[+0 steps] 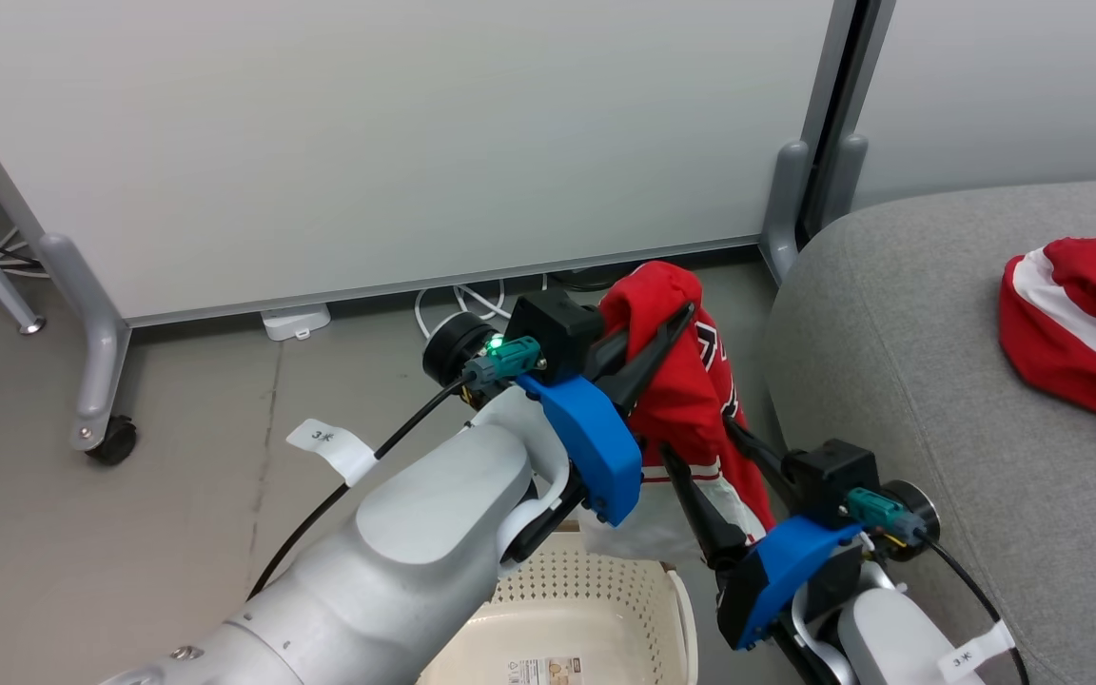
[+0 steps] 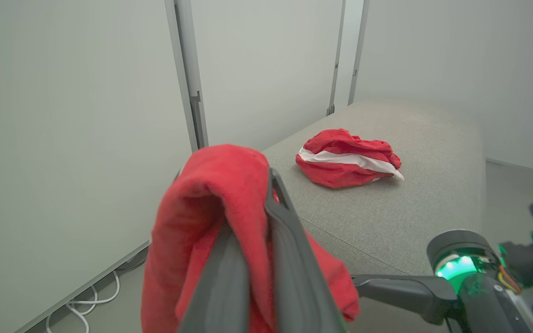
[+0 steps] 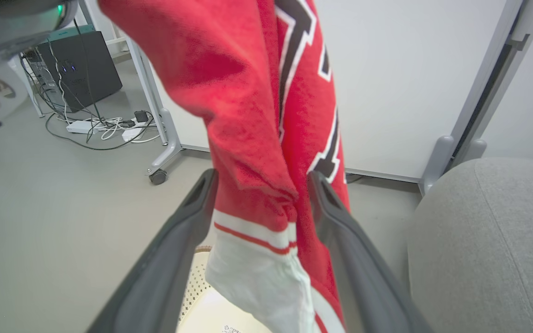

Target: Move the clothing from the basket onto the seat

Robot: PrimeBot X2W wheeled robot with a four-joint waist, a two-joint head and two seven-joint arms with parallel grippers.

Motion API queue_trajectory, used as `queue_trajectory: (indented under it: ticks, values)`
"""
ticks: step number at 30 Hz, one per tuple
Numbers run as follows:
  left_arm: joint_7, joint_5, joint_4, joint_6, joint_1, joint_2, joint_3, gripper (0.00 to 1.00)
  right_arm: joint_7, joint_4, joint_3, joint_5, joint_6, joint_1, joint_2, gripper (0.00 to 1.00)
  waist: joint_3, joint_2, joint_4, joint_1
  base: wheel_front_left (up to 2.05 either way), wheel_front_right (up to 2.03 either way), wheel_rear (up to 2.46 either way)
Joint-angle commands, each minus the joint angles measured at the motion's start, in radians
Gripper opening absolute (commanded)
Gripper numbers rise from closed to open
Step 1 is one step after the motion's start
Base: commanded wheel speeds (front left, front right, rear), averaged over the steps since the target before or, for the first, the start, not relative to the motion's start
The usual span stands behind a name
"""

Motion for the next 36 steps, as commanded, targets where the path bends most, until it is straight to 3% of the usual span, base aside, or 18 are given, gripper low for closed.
queue_trajectory:
  ticks: [1,15,16,17,18,19,36]
  values:
    - [-0.007,-0.008,-0.005,0.0,-0.019,-0.001,-0.006,0.0,-0.008,0.037,0.014,0.009,0.0,-0.038,-0.001,1.0,0.0,-0.0001,0.002,0.0,0.0,0.0,0.0]
    - [-0.007,-0.032,-0.014,0.0,-0.016,-0.002,-0.041,0.0,-0.057,0.275,0.143,0.086,0.0,-0.206,-0.001,1.0,-0.01,-0.0001,0.002,0.0,0.0,0.0,0.0]
    - [-0.007,-0.034,-0.014,0.0,-0.014,-0.002,-0.043,0.0,-0.057,0.288,0.149,0.091,0.0,-0.214,-0.001,0.68,-0.011,-0.0001,0.001,0.0,0.0,0.0,0.0]
    - [-0.007,-0.034,-0.014,0.0,-0.014,-0.002,-0.043,0.0,-0.057,0.288,0.149,0.091,0.0,-0.214,-0.001,0.68,-0.011,-0.0001,0.001,0.0,0.0,0.0,0.0]
    - [-0.007,-0.035,-0.015,0.0,-0.013,-0.002,-0.045,0.0,-0.062,0.301,0.155,0.097,0.0,-0.221,-0.001,0.24,-0.012,-0.0001,0.001,0.0,0.0,0.0,0.0]
    - [-0.007,-0.038,-0.016,0.0,-0.011,-0.002,-0.049,0.0,-0.07,0.321,0.166,0.108,0.0,-0.234,-0.001,0.0,-0.015,-0.0001,0.001,0.0,0.0,0.0,0.0]
    - [-0.008,-0.045,0.006,0.0,-0.012,-0.002,-0.048,0.0,-0.128,0.407,0.198,0.152,0.0,-0.277,-0.001,0.0,-0.014,-0.0001,-0.011,0.0,0.0,0.0,0.0]
